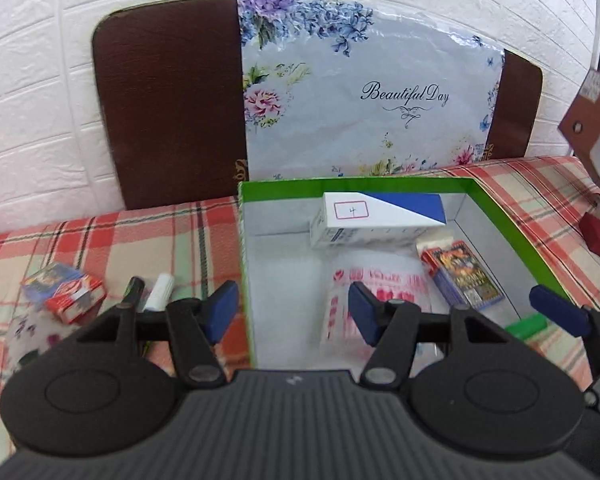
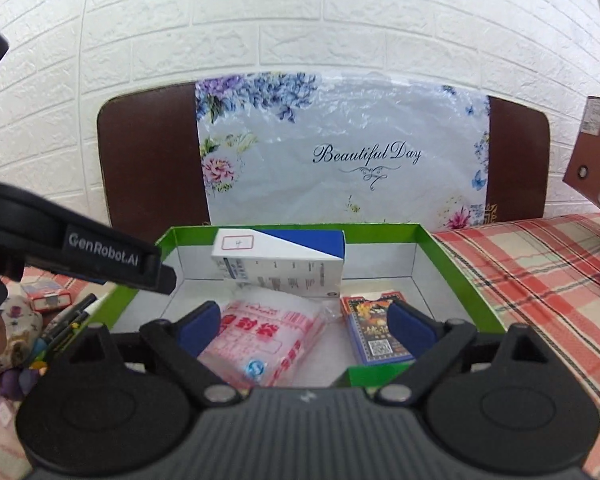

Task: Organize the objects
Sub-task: 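Carry the white HP box with the right gripper and release it into the box, then move the right gripper back toward the floral cloth pouch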

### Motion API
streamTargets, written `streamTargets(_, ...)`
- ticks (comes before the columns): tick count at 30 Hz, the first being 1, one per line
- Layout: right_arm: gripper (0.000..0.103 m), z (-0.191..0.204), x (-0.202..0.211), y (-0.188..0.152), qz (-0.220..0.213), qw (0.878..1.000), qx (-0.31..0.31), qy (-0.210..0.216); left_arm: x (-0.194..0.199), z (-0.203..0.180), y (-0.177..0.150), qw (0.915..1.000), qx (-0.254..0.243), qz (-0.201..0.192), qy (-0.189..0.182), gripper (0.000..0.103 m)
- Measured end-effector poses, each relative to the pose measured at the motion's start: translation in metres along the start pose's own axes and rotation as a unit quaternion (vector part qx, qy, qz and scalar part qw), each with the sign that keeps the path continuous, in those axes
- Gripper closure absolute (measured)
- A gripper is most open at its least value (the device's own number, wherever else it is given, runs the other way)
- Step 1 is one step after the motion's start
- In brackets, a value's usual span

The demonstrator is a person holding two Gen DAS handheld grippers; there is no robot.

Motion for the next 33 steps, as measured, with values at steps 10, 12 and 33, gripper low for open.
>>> streamTargets(10, 0.009, 0.003, 0.07, -0.016, 0.016, 0.998, -0.067, 0.015, 0.06, 0.021, -0.048, 0.9996, -0.002, 0.015, 0.025, 0.039)
streamTargets(12, 0.009, 0.008, 0.081, -0.023, 0.027, 0.996, -0.079, 0.022, 0.07, 0.026, -0.058, 0.9993, -0.004, 0.017, 0.032, 0.038)
streamTargets(33, 0.009, 0.091, 0.141, -0.035, 0.035, 0.997, -0.024, 0.061, 0.127, 0.096, -0.114, 0.9968, 0.016, -0.002, 0.078, 0.025)
Point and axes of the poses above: each gripper's, at about its wrist camera, not at the fingertips, and x roughly against the way its jaws point, z to its left, y to its top, the point moved 6 cm from there along -x, roughly the way its jaws point, and after that the axes turned 2 degrees about -z, right-handed, at the moved point
